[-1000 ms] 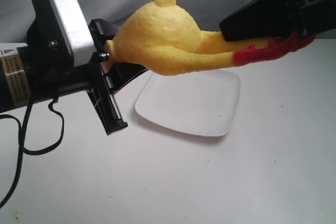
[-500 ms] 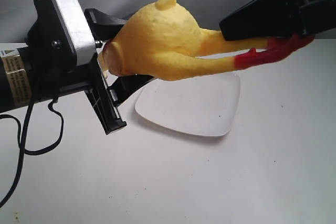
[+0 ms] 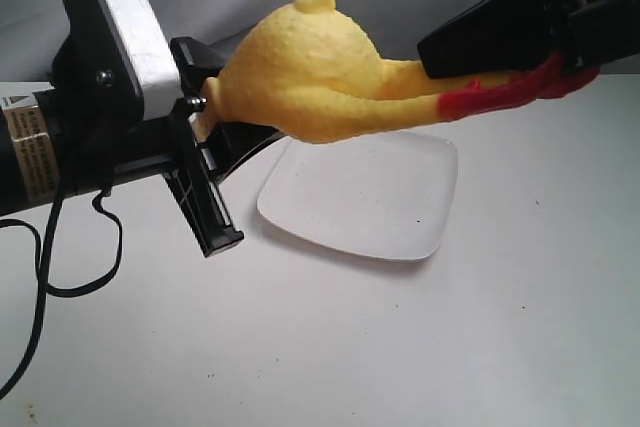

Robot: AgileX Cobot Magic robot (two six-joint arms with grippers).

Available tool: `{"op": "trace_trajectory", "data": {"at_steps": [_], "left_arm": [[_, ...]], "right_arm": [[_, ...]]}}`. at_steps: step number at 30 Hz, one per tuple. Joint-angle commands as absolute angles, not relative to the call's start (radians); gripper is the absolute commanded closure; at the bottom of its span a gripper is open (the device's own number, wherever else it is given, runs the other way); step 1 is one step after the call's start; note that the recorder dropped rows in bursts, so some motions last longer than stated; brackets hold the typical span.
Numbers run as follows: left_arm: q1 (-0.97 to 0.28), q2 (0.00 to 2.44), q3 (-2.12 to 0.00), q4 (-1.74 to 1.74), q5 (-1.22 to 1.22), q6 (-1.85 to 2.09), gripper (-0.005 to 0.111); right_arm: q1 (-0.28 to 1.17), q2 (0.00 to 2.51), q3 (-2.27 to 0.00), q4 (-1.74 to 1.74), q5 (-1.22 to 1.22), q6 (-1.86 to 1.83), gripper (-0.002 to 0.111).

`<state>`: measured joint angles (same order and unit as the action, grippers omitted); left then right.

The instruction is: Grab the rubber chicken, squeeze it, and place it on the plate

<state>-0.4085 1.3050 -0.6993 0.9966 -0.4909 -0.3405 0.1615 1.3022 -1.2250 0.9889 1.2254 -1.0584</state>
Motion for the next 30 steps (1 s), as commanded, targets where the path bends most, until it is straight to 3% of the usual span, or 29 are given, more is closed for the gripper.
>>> {"op": "trace_trajectory", "data": {"at_steps": [1, 5, 7, 11, 13, 19, 30], "left_arm": [[-0.412, 1.305, -0.703, 0.976, -0.473, -0.374, 0.106], [-0.412, 1.305, -0.703, 0.976, -0.471, -0.463, 0.088], [-0.412, 1.305, -0.703, 0.976, -0.471, -0.475, 0.071], [-0.412, 1.305, -0.703, 0.976, -0.467, -0.473, 0.024], [-0.412, 1.305, -0.703, 0.976, -0.467, -0.486, 0.009], [-0.412, 1.222, -0.703, 0.976, -0.424, -0.568, 0.007], [-0.412, 0.845, -0.701, 1.067, -0.302, -0.82, 0.007]], "right_arm": [[0.163, 1.298, -1.223, 1.028, 1.221, -1.067, 0.108], [0.163, 1.298, -1.223, 1.028, 1.221, -1.067, 0.108], [0.163, 1.298, -1.223, 1.028, 1.221, -1.067, 0.108], [0.163, 1.298, -1.223, 1.028, 1.221, -1.067, 0.108], [0.163, 1.298, -1.223, 1.028, 1.221, -1.067, 0.108], [0.163, 1.298, -1.223, 0.983, 1.165, -1.066, 0.108], [0.163, 1.392, -1.223, 0.929, 0.92, -1.124, 0.108]]}}
